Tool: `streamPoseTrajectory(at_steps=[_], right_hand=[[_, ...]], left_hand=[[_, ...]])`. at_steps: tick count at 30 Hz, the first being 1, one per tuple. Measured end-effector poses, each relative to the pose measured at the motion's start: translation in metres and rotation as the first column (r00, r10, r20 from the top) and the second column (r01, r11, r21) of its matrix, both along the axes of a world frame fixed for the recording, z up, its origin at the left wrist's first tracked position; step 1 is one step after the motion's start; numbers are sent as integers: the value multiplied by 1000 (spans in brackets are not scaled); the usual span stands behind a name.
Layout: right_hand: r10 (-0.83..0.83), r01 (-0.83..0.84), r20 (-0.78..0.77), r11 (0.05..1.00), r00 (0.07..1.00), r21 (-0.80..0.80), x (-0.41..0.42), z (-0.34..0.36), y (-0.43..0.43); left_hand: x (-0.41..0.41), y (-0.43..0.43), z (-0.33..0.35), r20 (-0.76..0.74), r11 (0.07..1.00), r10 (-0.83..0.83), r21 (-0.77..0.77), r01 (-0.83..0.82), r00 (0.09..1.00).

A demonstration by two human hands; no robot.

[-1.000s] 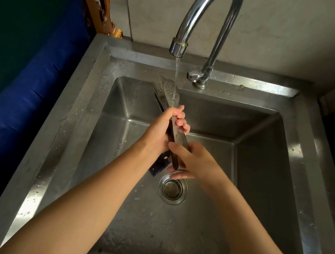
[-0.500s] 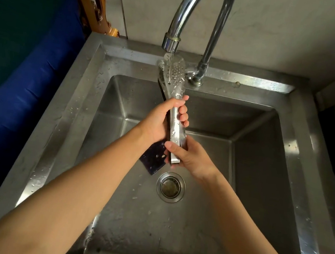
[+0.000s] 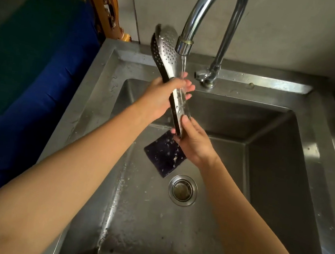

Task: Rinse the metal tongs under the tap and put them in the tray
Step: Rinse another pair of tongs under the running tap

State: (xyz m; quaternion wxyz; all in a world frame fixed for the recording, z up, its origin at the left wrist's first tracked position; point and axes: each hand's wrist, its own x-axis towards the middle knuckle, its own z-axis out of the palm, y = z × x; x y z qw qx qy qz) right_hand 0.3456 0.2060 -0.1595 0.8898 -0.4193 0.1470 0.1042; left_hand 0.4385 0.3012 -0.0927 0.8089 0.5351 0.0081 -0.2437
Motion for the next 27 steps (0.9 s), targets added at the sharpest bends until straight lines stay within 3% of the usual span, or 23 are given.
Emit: streamPoseTrajectory(at_steps=[3,6,9,16,20,23,25,27], right_hand=[[-186,199,-96,967,978,156,22,5,12],[-296,323,-176,934,939,152,45,15,19],[-320,348,-186,926,929,148,64,26,22],[-356,391,-206,906,911,162,90,38,21],[-390,401,-219,916,894,9,87,37,11],[-367,334,-157,921,917,-200,64,31,-2],[-259,215,-101,923,961,-318,44,26,-10],[-93,65,-69,943,993,-325,26,23,-14]], left_hand=[[5,1,8,11,993,118,-3,-118,993],[5,0,16,102,985,172,-1,-172,980],[11,2,25,178,971,230,21,-237,957],[17,0,40,157,950,313,-38,-311,937],[18,-11,34,135,939,340,-7,-343,931],[10,-20,23,70,935,353,-6,-354,933],[3,-24,14,17,933,358,-39,-358,933],[1,-24,9,-41,931,352,-91,-354,935]])
